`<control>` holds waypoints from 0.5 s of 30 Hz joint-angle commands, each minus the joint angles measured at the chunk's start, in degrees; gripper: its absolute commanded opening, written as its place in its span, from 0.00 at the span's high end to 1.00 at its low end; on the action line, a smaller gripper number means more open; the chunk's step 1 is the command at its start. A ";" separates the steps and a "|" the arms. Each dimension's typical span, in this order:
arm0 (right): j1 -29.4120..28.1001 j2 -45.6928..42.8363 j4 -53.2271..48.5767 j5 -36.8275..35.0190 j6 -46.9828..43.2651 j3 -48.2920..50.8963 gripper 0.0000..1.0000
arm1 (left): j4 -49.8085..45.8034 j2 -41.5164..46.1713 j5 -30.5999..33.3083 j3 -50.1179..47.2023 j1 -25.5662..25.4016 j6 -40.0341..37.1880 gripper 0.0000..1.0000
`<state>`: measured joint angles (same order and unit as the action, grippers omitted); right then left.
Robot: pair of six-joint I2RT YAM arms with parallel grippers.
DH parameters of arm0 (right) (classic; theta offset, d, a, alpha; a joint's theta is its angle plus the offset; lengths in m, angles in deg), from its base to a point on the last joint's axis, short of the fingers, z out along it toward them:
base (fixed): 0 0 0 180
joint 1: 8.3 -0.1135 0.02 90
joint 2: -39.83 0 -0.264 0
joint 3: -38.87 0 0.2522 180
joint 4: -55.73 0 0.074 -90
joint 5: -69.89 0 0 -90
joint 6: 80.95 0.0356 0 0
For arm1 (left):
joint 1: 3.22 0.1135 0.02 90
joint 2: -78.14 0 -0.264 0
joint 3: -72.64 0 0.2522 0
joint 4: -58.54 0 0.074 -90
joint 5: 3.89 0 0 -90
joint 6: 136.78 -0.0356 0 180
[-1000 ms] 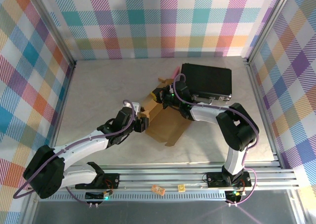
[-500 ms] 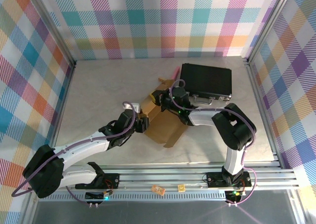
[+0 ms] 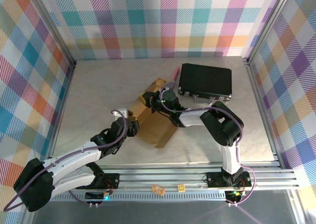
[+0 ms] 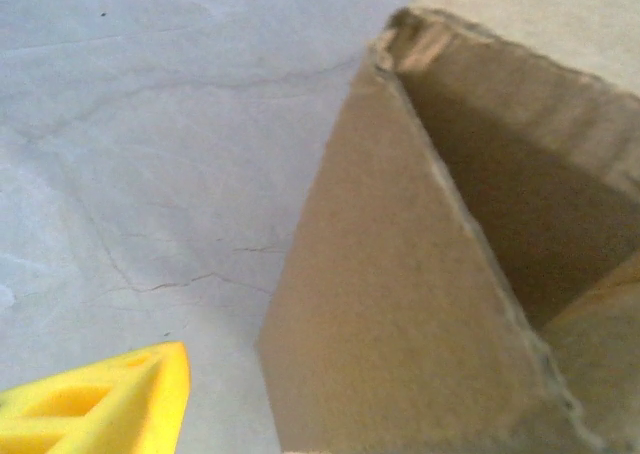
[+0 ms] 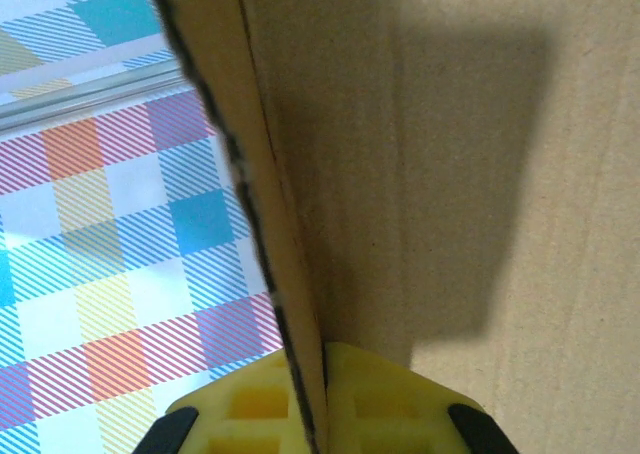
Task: Fold the paper box
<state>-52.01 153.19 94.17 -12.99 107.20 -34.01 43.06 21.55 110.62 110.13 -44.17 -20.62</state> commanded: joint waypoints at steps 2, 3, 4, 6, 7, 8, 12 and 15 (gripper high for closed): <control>-0.14 2.56 2.81 0.97 0.38 1.66 1.00 | 1.95 0.55 0.45 -1.81 1.33 0.15 0.32; -0.10 3.18 4.09 0.88 0.86 1.96 1.00 | 2.72 0.13 -0.17 -2.13 1.34 -0.01 0.33; -0.15 3.77 5.22 0.88 1.31 1.91 1.00 | 3.50 -0.40 -0.77 -2.27 1.42 -0.26 0.35; -0.15 4.24 5.14 1.21 1.52 1.39 1.00 | 4.63 -1.58 -1.71 -2.07 1.40 -0.70 0.38; -0.14 4.11 4.40 1.53 1.33 1.09 1.00 | 5.13 -2.16 -2.29 -1.86 1.40 -1.17 0.40; -0.15 4.02 3.74 1.80 1.02 0.63 1.00 | 5.72 -2.70 -2.82 -1.50 1.40 -1.69 0.41; -0.07 4.15 3.45 1.85 1.49 -0.21 1.00 | 7.80 -4.03 -6.24 0.05 1.40 -3.65 0.43; 0.19 3.65 2.64 1.59 1.63 -0.21 1.00 | 8.32 -3.79 -10.96 1.16 1.40 -4.91 0.38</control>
<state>-51.98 155.77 98.94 -11.94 107.22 -33.63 48.35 17.63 104.18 108.95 -43.40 -23.42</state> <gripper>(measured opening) 0.051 0.611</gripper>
